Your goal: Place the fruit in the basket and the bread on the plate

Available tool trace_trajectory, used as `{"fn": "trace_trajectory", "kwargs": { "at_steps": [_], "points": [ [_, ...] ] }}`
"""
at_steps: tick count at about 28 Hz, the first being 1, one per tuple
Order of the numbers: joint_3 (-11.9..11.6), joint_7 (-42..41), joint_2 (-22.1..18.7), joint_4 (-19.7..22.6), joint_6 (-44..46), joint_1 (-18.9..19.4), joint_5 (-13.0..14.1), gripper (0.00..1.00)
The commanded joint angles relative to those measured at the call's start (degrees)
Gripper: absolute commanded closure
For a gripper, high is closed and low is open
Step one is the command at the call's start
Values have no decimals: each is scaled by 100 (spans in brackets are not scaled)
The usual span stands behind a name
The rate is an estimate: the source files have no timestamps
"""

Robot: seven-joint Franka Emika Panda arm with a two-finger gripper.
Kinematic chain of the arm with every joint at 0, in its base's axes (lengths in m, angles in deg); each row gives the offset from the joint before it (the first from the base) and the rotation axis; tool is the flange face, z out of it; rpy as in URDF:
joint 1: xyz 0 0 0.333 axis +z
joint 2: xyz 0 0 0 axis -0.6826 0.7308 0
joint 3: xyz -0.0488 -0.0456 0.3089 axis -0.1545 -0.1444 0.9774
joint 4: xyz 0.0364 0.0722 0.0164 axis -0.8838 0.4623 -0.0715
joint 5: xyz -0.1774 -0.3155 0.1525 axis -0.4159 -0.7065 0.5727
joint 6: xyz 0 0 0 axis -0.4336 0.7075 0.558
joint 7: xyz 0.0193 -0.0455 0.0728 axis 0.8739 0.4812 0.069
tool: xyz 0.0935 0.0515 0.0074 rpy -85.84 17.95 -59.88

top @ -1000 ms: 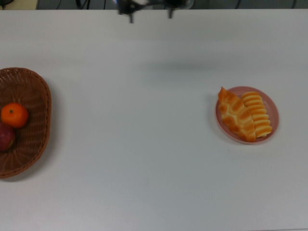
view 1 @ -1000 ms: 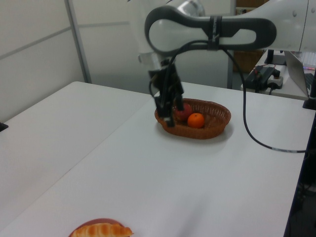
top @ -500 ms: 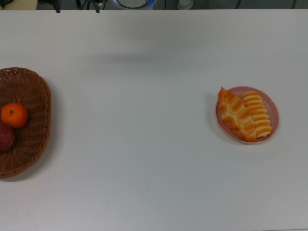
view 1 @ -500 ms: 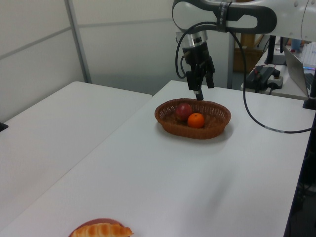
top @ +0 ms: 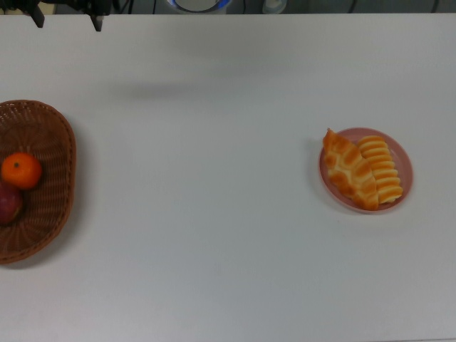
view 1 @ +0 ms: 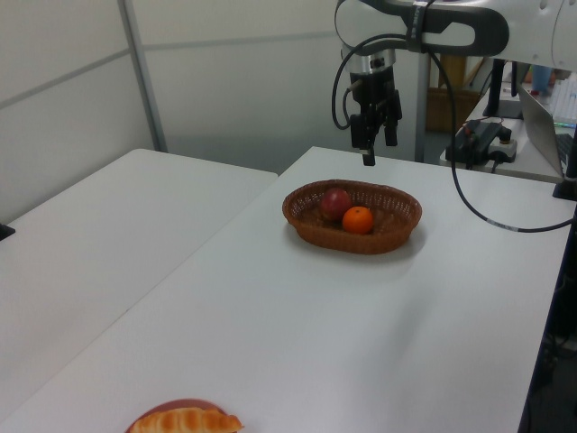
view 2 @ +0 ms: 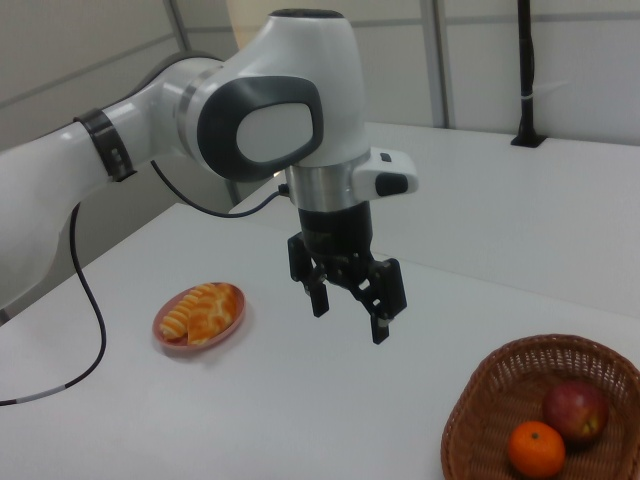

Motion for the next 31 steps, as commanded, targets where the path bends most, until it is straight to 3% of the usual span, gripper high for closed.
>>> {"fn": "trace_trajectory", "kwargs": {
  "at_steps": [1, 20, 31],
  "points": [
    [-27, -126, -53, 146, -174, 20, 121, 0],
    [-36, -118, 0, 102, -341, -332, 25, 0],
    [8, -214, 9, 137, -411, -472, 121, 0]
  ]
}}
